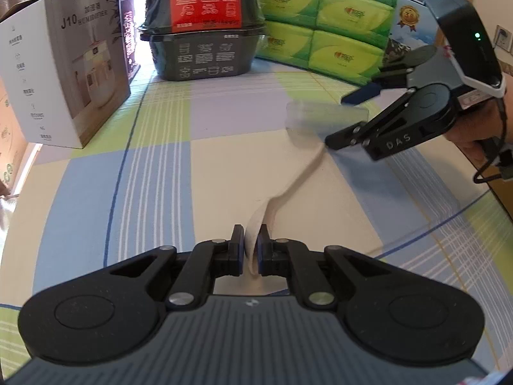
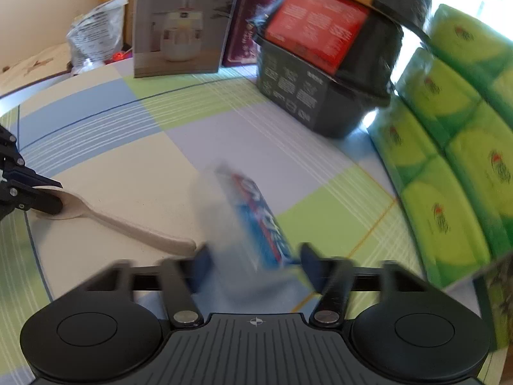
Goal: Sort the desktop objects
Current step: 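Grasp the wooden spoon with left tool while right tool grasps clear plastic box, then carry the spoon and plastic box over the cardboard box with both tools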
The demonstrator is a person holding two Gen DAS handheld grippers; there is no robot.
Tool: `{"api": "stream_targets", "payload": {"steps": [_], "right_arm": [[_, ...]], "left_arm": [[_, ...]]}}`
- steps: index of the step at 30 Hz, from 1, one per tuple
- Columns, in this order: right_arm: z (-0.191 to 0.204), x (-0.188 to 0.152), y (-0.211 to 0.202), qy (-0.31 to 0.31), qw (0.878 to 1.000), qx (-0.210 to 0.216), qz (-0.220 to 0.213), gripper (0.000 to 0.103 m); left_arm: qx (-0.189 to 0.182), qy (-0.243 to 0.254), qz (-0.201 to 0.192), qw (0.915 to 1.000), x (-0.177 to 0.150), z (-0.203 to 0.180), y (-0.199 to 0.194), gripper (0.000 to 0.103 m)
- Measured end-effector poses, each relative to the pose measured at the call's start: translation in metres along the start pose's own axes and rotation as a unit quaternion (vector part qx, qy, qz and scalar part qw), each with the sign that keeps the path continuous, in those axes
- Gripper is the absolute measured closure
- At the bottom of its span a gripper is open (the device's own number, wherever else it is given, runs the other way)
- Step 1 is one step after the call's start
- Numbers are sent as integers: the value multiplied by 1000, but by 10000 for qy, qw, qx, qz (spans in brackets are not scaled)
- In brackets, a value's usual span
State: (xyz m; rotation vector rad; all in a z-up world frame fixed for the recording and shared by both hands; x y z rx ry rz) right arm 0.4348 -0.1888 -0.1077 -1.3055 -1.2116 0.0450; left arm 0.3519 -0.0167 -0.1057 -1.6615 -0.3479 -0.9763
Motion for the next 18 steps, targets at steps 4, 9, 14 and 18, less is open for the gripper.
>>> {"api": "stream_targets", "payload": {"steps": [4,9,14,18], "right_arm": [[4,-9,-7,183,9998,-62,75,75],[10,-16,-19,419,9990,102,133,76],[15,-26,-36,979,9947,199,256,76],[24,-37,-54,1380,9895,170,389,76]], "left_arm": [[222,-322,38,9992,2,3,0,98],[340,-792,79,9962,9,12,5,98],[348,-1043,114,9939,11,9,9,99],[333,-1123,180,9929,6,-1,2,99]]}}
Point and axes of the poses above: each gripper's, at about its wrist camera, not at the fingertips, and y roughly the way its jaws point, z to its left, x to its top, the point moved 2 cm from there along y, roughly the way its jaws point, and after that the axes turned 4 degrees about -z, right-handed, at the moved point
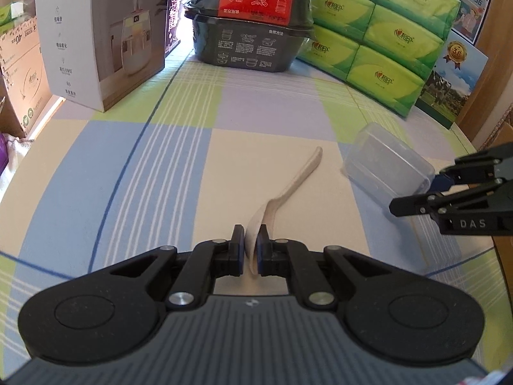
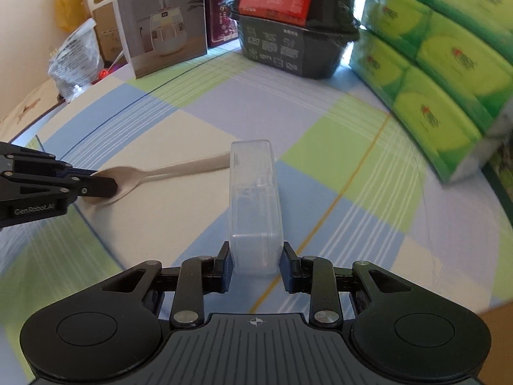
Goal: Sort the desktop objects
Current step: 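Carry the spoon and plastic box over the cardboard box with both tools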
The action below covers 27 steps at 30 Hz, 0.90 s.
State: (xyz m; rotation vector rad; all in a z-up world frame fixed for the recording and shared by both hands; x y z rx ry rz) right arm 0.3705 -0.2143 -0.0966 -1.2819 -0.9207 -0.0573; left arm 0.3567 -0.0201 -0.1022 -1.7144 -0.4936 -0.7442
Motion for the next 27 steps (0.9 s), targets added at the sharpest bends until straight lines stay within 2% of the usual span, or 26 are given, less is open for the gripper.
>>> {"api": "stream_targets", "payload": {"steps": [8,13,20,27], "right_arm": [[33,-49,-53,643,9977,-161,105,76],[49,-81,-96,1288,9915,-177,-96,76],[74,-127,-142,1879,9817,-150,-270,76],[98,-152,-180,1962,9793,-204,-454,76]], "left_arm": [[-53,-187,124,9997,-20,-19,-32,99],[-131,-367,153,9991,-31,-32,-63,100],[-323,-618,248,9973,-59,-52,-111,100],[-460,-1084,305,9926,-96,-65,-152,100]]}}
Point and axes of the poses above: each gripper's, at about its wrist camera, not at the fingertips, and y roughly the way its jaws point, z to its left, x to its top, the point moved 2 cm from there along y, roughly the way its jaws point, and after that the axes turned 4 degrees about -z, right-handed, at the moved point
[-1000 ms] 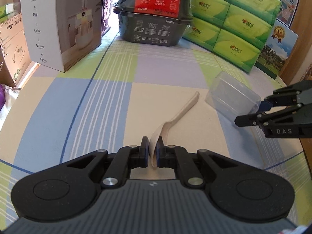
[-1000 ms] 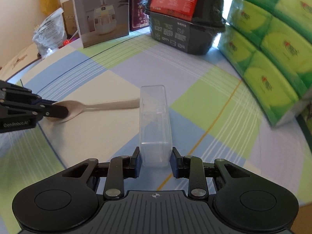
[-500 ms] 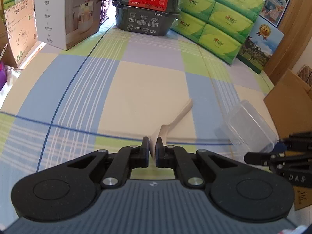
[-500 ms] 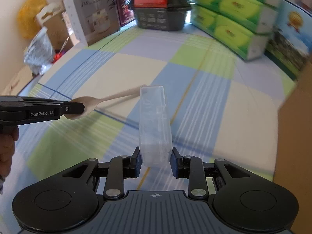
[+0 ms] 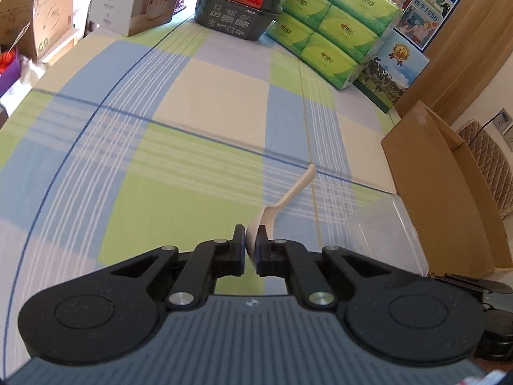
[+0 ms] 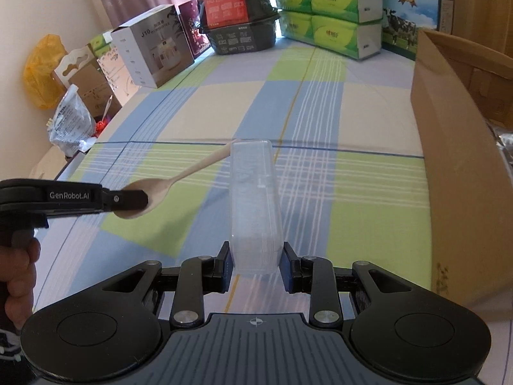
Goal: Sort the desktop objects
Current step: 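Carry the spoon and plastic box over the cardboard box with both tools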
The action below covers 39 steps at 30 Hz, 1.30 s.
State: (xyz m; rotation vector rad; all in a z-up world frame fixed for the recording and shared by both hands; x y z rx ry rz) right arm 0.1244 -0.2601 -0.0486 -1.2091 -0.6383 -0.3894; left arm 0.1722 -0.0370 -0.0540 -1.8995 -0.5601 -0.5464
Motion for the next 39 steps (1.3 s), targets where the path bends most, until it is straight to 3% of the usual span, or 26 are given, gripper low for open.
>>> {"api": "stream_targets", "payload": {"steps": [19,39], "right_arm": [[-9,-36,-110,132,9983,-323,-461,76],[-43,-56,-170,340,9934,-752,-792,76]], "left_arm": [[-42,-19,-406,9992,-39,-62,-92,100],[-259,229,-374,9987,-60,-116,-110,100]]}}
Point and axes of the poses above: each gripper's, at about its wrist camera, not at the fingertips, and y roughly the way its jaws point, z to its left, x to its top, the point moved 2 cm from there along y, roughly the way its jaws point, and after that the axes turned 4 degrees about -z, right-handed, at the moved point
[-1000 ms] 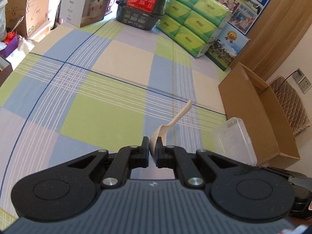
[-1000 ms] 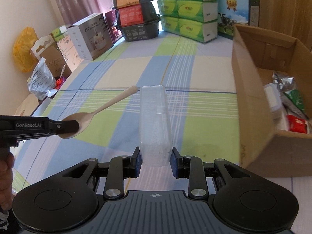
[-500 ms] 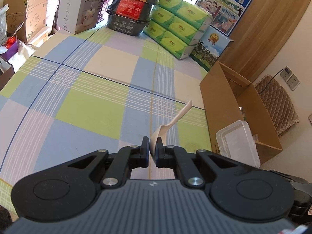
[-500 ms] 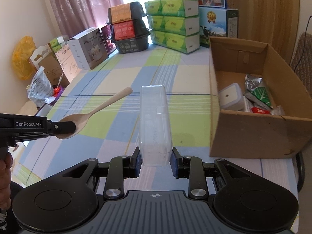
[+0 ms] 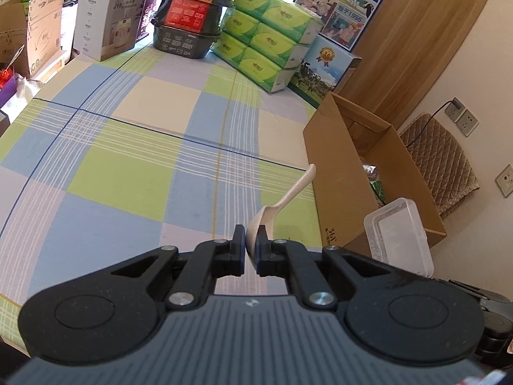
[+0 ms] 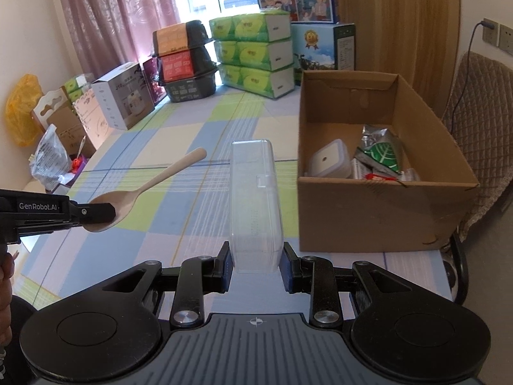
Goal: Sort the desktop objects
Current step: 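Carry the spoon and plastic box over the cardboard box with both tools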
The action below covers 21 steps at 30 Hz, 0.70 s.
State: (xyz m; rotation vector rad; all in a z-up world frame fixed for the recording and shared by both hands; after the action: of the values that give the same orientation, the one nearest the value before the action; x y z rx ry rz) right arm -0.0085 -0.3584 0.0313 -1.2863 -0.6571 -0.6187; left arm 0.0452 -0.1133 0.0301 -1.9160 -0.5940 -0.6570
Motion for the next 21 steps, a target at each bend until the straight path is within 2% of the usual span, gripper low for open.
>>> {"api": "stream_targets", "payload": {"steps": [21], "right_arm": [[-50,14,-38,266,9979,-377,-449,76]], "left_arm": [[-156,409,57,9990,-2,-60,11,100]]}}
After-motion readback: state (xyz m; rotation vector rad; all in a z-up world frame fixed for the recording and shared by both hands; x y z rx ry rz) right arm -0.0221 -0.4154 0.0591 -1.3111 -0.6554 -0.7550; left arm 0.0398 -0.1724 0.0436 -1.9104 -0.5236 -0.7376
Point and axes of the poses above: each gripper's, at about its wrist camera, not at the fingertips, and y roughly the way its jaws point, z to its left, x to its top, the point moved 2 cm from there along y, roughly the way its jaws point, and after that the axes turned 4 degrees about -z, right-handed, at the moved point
